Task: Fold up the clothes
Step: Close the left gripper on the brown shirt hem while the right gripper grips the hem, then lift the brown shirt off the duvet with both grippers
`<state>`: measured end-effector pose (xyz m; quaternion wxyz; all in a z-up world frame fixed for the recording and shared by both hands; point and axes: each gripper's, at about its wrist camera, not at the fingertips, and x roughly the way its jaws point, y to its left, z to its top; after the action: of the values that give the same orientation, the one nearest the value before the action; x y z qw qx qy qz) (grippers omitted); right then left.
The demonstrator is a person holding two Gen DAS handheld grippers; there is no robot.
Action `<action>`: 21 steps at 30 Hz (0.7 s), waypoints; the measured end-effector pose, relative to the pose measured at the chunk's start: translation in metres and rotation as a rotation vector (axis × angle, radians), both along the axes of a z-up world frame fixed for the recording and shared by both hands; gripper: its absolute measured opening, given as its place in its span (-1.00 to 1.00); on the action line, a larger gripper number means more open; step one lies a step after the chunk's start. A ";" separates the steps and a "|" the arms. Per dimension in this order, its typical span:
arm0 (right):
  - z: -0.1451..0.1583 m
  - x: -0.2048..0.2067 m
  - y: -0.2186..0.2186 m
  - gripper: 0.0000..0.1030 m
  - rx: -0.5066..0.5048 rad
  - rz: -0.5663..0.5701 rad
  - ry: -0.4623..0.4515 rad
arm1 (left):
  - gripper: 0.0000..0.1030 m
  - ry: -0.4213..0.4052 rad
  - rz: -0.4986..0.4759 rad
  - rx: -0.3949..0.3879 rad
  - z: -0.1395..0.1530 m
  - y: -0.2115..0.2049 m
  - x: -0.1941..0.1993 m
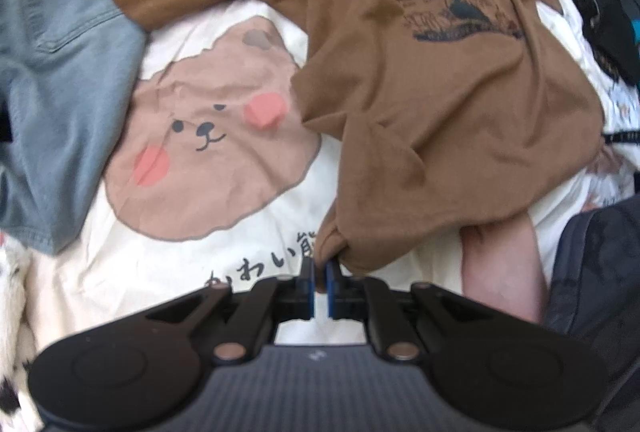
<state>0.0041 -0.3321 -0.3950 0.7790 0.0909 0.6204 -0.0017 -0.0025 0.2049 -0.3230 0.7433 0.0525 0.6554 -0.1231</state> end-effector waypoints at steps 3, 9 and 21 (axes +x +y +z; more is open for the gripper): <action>0.008 0.004 -0.007 -0.91 0.030 -0.008 0.029 | -0.90 -0.008 0.081 -0.030 0.013 0.003 -0.001; 0.064 -0.002 -0.027 -0.92 0.077 -0.048 -0.014 | -0.90 -0.055 0.239 -0.144 0.058 0.014 -0.005; 0.198 -0.011 -0.024 -0.92 0.140 0.015 -0.171 | -0.92 -0.201 0.382 -0.289 0.158 0.031 -0.023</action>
<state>-0.0074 -0.3564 -0.1975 0.8207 0.1405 0.5510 0.0553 -0.0257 0.2361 -0.1650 0.8144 -0.1671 0.5517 -0.0670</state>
